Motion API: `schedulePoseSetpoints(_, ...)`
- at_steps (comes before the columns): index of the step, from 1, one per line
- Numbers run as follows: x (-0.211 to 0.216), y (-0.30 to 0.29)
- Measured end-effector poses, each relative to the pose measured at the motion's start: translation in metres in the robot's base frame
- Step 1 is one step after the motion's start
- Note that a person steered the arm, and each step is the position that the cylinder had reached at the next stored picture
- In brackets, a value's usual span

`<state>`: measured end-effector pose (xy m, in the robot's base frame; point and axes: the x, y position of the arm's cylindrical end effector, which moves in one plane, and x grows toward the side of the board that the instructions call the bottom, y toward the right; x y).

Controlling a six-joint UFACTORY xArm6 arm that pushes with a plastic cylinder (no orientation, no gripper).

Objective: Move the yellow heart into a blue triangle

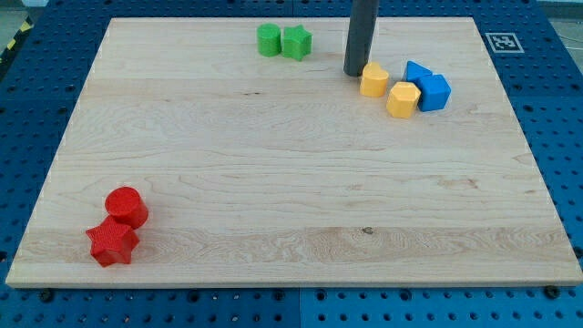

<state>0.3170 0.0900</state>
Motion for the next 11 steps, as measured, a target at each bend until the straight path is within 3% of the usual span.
schedulePoseSetpoints(2,0.001,0.016)
schedulePoseSetpoints(4,-0.007,-0.015)
schedulePoseSetpoints(7,0.033,-0.025)
schedulePoseSetpoints(11,0.035,0.021)
